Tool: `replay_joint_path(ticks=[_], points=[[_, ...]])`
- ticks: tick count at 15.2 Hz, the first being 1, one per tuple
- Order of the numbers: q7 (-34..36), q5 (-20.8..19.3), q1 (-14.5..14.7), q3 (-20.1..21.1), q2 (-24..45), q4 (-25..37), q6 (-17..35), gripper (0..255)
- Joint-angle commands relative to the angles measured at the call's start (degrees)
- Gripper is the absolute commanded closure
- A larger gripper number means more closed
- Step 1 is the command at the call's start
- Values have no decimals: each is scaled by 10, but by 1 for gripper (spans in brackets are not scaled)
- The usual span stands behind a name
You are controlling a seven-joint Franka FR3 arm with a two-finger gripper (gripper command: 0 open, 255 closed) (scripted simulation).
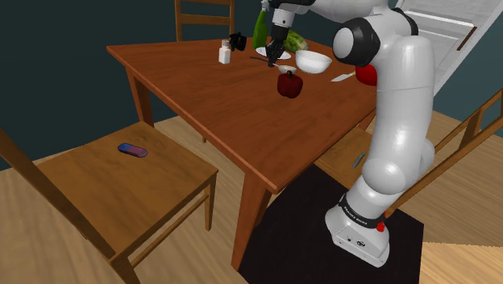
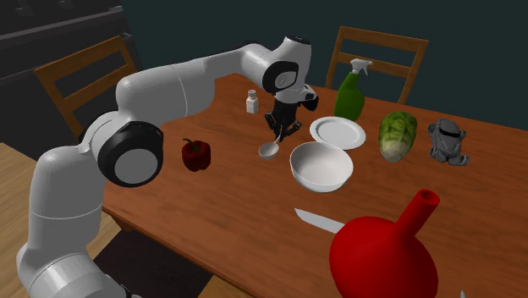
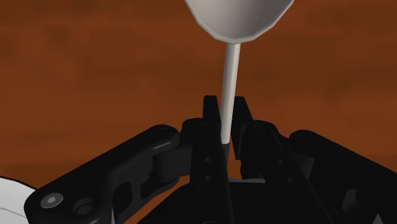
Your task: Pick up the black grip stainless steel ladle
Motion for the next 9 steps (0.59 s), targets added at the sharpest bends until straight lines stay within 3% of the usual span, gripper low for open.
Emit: replay_joint_path(ticks=[1,9], points=[[1,0,-1,0,2,10,-9,255],[9,6,-17,2,26,113,-86,255]])
